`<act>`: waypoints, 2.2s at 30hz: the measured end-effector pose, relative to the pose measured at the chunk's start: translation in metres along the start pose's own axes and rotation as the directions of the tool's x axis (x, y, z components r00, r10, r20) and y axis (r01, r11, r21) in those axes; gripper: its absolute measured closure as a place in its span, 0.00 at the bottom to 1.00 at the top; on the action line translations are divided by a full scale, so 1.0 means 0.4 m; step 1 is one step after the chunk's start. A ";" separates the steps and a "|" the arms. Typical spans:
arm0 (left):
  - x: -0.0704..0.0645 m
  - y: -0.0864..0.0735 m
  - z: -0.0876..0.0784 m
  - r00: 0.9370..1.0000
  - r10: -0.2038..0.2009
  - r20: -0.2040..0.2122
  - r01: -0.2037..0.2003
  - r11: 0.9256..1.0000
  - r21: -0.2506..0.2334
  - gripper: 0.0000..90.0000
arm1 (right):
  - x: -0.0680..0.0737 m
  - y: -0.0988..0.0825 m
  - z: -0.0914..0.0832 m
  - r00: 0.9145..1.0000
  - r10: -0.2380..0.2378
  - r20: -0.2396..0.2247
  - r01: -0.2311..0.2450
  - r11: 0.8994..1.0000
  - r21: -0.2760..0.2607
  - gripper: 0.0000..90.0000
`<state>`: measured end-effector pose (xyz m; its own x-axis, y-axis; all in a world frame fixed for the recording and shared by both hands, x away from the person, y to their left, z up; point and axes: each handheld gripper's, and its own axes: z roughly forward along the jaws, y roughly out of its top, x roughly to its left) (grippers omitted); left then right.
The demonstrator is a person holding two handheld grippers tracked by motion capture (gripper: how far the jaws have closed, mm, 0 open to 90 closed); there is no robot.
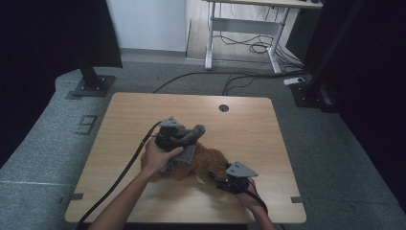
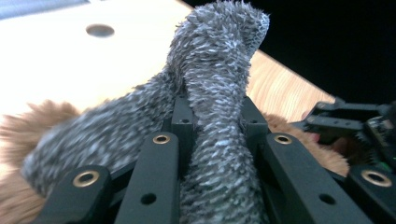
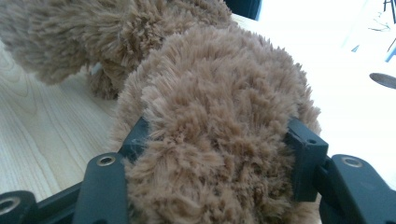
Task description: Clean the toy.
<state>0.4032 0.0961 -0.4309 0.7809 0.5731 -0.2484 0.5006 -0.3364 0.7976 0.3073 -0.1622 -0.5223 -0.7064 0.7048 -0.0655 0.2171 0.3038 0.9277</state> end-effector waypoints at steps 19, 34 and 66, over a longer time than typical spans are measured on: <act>0.015 -0.126 0.009 0.998 -0.053 -0.025 0.052 0.998 -0.039 0.85 | -0.042 0.035 0.045 0.991 -0.135 -0.001 0.135 0.991 0.006 0.37; -0.036 -0.180 -0.021 0.999 -0.011 -0.039 0.008 0.997 -0.079 0.85 | -0.028 -0.005 0.004 0.976 0.207 -0.073 -0.205 0.978 0.032 0.15; -0.037 -0.084 -0.002 0.999 -0.018 -0.028 0.018 1.000 0.001 0.84 | 0.003 -0.024 0.011 0.998 -0.024 0.066 0.025 1.000 -0.012 0.61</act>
<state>0.3744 0.0996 -0.4536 0.7608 0.6000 -0.2473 0.5152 -0.3267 0.7923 0.3073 -0.1613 -0.5330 -0.6658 0.7377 -0.1119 0.1910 0.3135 0.9302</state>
